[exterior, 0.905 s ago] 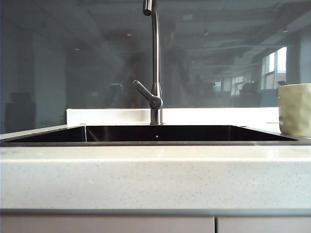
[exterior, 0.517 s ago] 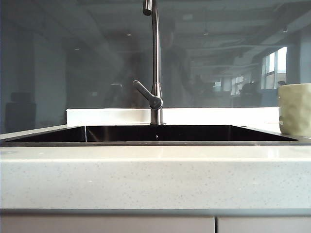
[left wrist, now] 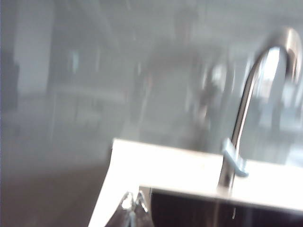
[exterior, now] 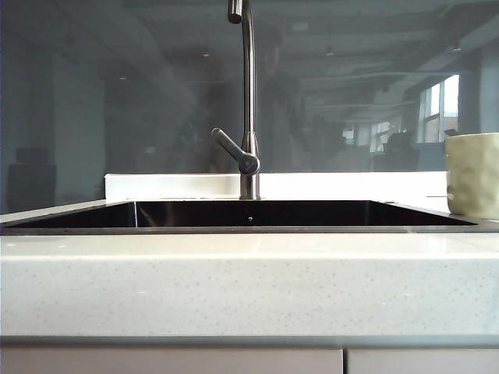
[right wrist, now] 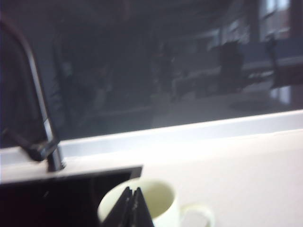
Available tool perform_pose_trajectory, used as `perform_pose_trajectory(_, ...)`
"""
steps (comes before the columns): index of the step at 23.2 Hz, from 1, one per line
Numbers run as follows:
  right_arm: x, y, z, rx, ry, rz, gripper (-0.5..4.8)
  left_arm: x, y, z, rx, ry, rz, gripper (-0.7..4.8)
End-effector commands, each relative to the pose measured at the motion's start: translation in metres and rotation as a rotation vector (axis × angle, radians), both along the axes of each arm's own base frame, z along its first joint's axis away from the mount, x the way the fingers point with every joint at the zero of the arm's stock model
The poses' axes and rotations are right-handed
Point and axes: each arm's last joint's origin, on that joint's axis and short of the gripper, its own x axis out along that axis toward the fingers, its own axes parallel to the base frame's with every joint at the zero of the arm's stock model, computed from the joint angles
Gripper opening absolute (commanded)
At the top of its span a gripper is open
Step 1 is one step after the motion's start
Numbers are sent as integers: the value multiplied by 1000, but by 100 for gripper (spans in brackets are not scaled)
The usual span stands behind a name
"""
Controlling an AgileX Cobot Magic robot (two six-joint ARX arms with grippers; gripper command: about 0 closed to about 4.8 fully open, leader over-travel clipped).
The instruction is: Pick up the mug next to the sink, go to the faucet to get some water, pour the water into the sink, and finally put the mug back to its place.
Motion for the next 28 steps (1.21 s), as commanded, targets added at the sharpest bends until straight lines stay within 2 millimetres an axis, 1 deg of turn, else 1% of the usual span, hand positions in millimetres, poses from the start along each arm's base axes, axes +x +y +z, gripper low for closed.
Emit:
perform_pose_trajectory(1,-5,-2,15,24,-61,-82,-5,0,0,13,-8,-8,-6,-6)
perform_pose_trajectory(2,-8,-2,23,-9,-74,-101,-5,4,-1,17,-1,14,-18,-6)
perform_pose_trajectory(3,-8,-2,24,-34,-66,-110,-5,6,-1,18,0,28,-21,-6)
perform_pose_trajectory(4,-7,-2,27,-76,-37,-123,-5,14,-2,18,12,61,-51,-6)
perform_pose_trajectory(6,-1,-3,27,-96,16,-128,-5,29,-3,18,26,87,-58,-6)
perform_pose_trajectory(8,8,-4,22,-93,81,-136,-5,46,-3,18,71,65,-40,-6)
perform_pose_trajectory(9,11,-4,21,-92,101,-142,-5,50,-3,17,79,58,-34,-6)
perform_pose_trajectory(10,18,-5,17,-112,150,-153,-4,67,-4,18,97,66,-39,-6)
perform_pose_trajectory(11,23,-6,15,-138,179,-160,-2,75,-4,18,104,77,-59,-6)
perform_pose_trajectory(13,34,-10,8,-202,255,-167,4,113,-8,23,129,138,-145,-6)
perform_pose_trajectory(15,41,-13,4,-201,284,-164,48,131,-9,26,134,158,-165,-6)
perform_pose_trajectory(16,48,-18,0,-198,315,-173,125,147,-10,29,136,165,-179,-6)
perform_pose_trajectory(17,53,-22,-3,-195,336,-183,158,159,-11,31,141,168,-196,-6)
perform_pose_trajectory(19,60,-29,-9,-187,369,-202,159,175,-12,32,148,178,-224,-6)
perform_pose_trajectory(22,68,-36,-17,-183,401,-170,159,187,-13,27,156,199,-255,-6)
perform_pose_trajectory(25,76,-39,-22,-200,441,-121,159,191,-13,22,156,213,-256,-6)
perform_pose_trajectory(28,91,-44,-22,-239,490,-100,159,195,-13,15,153,233,-257,-6)
